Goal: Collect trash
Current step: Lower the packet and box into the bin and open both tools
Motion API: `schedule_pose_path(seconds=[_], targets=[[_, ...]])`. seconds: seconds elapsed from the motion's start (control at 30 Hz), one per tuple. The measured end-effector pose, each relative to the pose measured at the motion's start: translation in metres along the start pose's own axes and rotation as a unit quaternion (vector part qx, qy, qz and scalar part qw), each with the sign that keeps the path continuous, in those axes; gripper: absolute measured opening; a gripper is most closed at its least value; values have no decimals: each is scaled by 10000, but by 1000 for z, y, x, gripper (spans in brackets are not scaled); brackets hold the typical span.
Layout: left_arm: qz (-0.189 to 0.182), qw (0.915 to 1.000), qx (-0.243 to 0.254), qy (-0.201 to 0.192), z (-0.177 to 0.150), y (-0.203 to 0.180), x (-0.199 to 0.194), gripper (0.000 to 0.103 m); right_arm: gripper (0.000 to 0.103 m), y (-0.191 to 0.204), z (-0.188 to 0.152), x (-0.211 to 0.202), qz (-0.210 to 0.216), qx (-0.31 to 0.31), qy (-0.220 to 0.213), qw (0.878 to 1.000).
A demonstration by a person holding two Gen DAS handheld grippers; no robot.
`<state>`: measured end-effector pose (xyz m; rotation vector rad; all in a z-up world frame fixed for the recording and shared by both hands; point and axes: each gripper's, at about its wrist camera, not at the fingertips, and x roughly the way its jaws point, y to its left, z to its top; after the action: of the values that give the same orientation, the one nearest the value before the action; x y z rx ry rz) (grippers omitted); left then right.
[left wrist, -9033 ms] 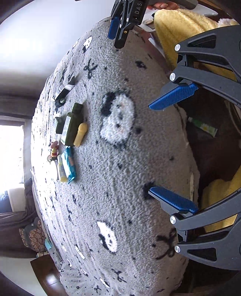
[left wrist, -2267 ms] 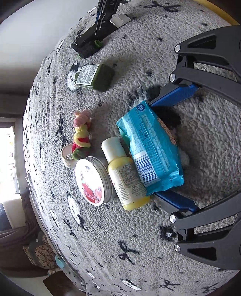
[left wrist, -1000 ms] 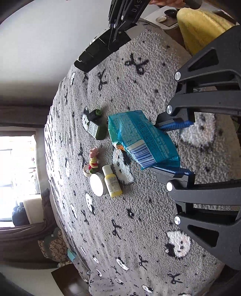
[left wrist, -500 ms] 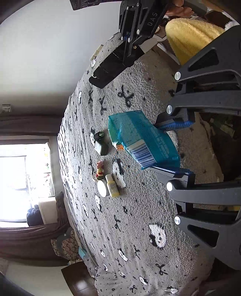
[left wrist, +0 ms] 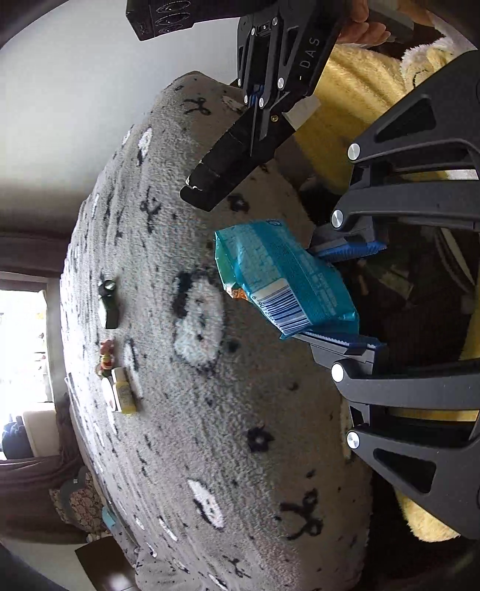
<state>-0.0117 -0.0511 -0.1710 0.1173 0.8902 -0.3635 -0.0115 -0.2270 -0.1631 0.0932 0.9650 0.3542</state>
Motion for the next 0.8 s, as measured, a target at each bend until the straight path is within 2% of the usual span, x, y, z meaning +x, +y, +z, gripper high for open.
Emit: schedule_pose_path(seconds=[0.4, 0.8], targets=[[-88, 9945, -206, 1018, -56, 8, 55, 31, 7, 0, -41, 52, 91, 175, 940, 9954], [-155, 9852, -223, 1692, -81, 14, 98, 31, 7, -16, -57, 92, 229, 525, 1482, 9873]])
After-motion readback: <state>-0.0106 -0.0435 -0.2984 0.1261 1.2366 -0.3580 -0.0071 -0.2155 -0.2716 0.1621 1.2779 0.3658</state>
